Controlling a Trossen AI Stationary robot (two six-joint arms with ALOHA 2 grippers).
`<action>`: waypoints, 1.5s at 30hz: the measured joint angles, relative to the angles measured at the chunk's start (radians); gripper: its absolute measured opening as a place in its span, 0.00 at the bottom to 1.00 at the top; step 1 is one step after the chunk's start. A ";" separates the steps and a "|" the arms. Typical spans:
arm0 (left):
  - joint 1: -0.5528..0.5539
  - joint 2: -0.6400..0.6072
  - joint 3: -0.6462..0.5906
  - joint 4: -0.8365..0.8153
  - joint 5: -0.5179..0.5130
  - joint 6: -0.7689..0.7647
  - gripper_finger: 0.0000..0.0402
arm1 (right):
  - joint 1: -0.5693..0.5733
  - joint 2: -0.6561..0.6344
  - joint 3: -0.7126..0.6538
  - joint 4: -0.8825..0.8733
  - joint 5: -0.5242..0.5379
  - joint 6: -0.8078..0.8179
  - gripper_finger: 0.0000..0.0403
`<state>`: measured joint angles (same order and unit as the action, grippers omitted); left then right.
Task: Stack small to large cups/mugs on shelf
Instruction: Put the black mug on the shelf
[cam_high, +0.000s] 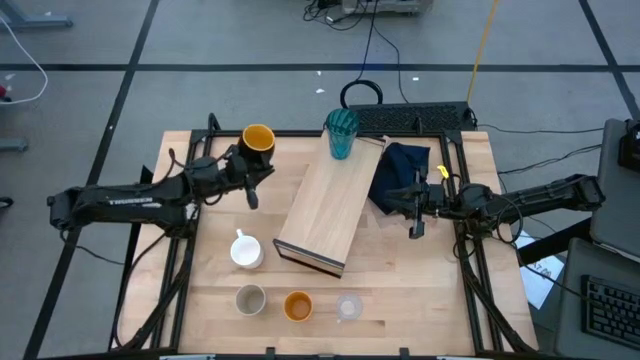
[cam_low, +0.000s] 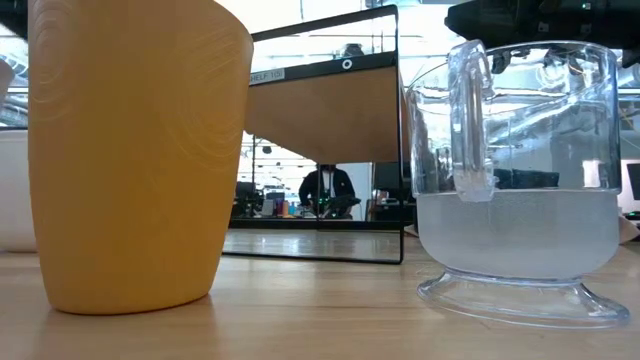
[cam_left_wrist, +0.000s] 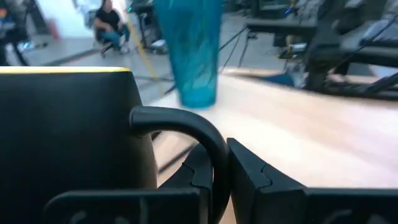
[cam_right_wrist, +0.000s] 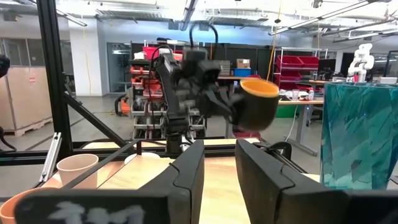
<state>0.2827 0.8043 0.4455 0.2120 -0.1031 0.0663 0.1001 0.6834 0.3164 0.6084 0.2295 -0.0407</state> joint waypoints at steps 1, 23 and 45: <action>-0.008 -0.002 0.022 -0.016 0.005 0.008 0.06 | 0.000 0.000 0.000 0.000 0.000 0.000 0.21; -0.061 -0.001 0.101 0.162 0.823 -0.015 0.06 | 0.000 0.000 0.000 -0.015 0.000 0.002 0.21; -0.052 0.001 0.101 0.185 0.918 0.030 0.06 | 0.000 0.000 0.000 -0.007 0.000 0.003 0.21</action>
<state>0.2302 0.8056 0.5461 0.3967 0.8146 0.0968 0.1001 0.6835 0.3164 0.6014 0.2295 -0.0376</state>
